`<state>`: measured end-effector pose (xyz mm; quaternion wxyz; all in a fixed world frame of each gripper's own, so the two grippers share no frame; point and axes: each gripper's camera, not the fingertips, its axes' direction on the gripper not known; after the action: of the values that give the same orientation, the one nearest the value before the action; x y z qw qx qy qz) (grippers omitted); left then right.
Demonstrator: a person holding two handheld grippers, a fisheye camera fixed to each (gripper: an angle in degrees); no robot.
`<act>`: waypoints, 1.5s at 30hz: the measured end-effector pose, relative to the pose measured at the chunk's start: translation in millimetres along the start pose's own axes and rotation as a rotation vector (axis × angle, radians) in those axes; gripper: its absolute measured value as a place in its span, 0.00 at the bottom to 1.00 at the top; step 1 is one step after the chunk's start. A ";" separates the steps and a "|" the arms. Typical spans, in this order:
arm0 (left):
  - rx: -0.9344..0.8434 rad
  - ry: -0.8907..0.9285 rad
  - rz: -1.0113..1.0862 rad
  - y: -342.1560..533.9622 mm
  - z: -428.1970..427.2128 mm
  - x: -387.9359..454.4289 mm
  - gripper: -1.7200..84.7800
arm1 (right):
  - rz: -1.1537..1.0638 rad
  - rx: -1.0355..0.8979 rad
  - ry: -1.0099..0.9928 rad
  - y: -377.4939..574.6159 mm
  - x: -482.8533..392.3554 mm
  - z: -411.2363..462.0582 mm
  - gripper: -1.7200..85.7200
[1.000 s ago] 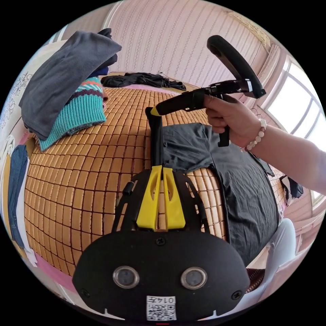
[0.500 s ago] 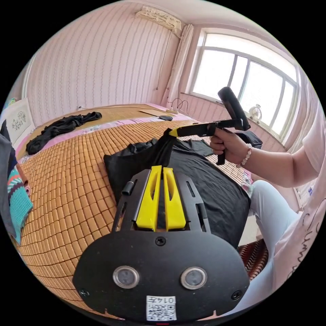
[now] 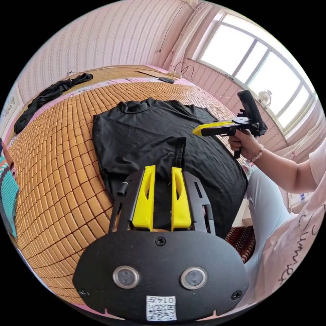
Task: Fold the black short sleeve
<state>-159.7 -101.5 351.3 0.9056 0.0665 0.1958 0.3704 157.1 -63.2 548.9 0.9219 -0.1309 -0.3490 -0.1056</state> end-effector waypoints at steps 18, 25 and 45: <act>-0.143 -0.052 0.060 -68.8 48.4 88.3 0.08 | -0.209 -0.193 0.341 8.5 -62.7 -4.0 0.09; -0.130 -0.087 0.068 -83.6 28.1 129.2 0.08 | -0.248 -0.152 0.396 36.4 -72.3 -55.7 0.10; 0.008 -0.229 0.415 -311.6 63.4 314.6 0.09 | 0.028 0.125 0.571 149.5 93.8 -202.6 0.14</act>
<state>271.0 -104.0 230.5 0.8261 0.1506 0.0754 0.5377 393.5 4.4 440.5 0.9905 -0.0436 -0.0792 -0.1039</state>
